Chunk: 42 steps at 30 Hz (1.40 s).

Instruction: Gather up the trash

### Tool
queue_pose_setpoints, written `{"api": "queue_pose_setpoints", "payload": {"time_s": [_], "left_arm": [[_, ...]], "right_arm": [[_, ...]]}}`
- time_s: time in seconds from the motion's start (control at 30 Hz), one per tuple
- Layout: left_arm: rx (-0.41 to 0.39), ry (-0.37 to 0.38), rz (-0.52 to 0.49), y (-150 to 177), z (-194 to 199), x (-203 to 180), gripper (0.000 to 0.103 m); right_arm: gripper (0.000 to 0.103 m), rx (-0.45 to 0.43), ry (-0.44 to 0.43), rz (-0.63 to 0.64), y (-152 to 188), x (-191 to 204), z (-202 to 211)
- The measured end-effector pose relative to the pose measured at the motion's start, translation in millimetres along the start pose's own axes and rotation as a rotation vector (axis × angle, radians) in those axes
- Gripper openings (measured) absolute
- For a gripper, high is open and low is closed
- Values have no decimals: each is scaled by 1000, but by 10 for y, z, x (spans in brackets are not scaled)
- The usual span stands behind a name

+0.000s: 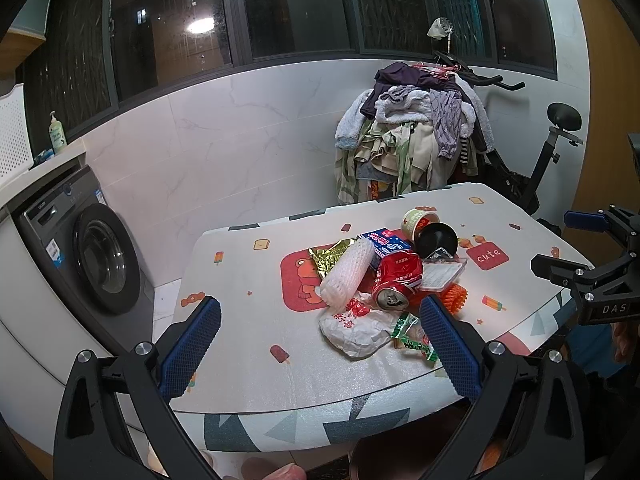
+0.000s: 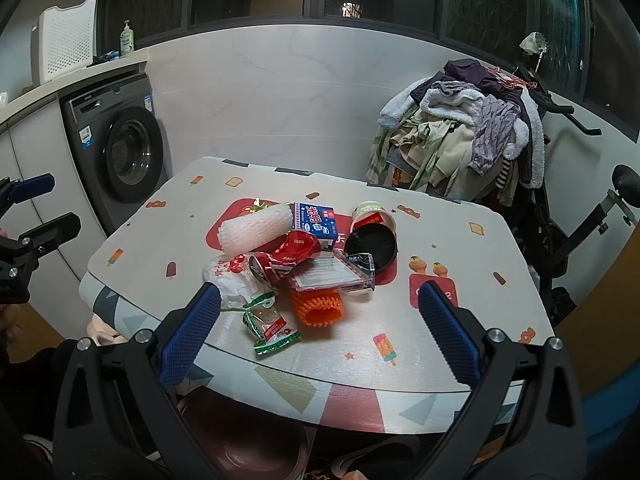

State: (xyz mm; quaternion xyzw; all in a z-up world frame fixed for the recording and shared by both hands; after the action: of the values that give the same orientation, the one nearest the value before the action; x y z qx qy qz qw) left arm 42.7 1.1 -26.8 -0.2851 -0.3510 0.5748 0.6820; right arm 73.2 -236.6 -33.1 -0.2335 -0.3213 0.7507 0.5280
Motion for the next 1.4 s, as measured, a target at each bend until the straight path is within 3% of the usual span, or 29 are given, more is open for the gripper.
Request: {"api": "queue_pose_setpoints", "payload": {"time_s": [1.4], "left_arm": [[10,6,4,44,-14,-71,98]], "right_arm": [[97,4,6,3,-54,102,3]]}}
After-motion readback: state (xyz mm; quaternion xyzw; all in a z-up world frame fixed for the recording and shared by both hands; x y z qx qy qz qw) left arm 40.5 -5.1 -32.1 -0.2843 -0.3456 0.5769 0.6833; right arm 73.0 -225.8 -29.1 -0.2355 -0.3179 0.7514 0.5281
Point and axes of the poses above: each gripper's, at about its wrist camera, not at the fingertips, and z roughly against the way its jaws point, x to its left, y to its underside, the point moved 5 cm from there along -z, roughly the way its jaws point, and after that the axes turned 4 degrees about x, right-handed, at the moved point
